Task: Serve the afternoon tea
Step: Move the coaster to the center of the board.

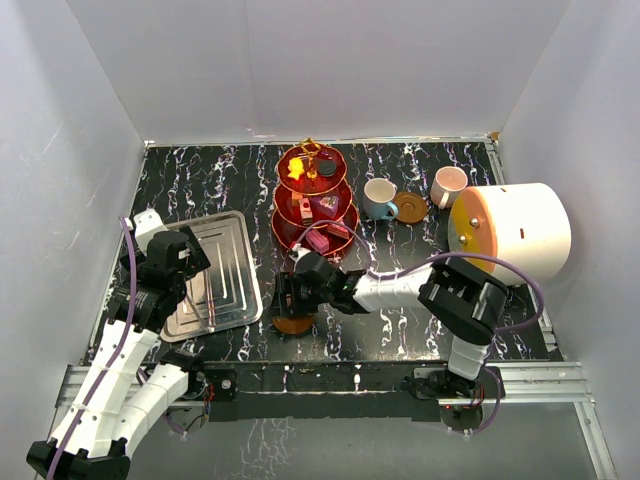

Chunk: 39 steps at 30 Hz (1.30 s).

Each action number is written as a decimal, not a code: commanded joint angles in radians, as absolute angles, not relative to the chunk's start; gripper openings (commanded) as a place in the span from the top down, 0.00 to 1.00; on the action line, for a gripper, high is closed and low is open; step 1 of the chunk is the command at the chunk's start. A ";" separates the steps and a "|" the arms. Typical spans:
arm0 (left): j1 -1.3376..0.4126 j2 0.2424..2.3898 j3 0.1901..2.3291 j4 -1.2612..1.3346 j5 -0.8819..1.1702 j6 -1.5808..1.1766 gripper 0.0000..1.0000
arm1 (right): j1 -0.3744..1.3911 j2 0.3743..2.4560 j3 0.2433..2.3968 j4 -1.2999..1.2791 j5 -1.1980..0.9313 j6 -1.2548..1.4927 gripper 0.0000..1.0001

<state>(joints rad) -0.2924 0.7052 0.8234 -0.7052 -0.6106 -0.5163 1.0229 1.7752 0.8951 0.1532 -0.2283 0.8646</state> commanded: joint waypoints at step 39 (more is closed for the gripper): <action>-0.299 0.720 0.836 -0.673 -0.574 -0.479 0.01 | 0.190 1.930 1.542 -0.547 0.339 0.460 0.82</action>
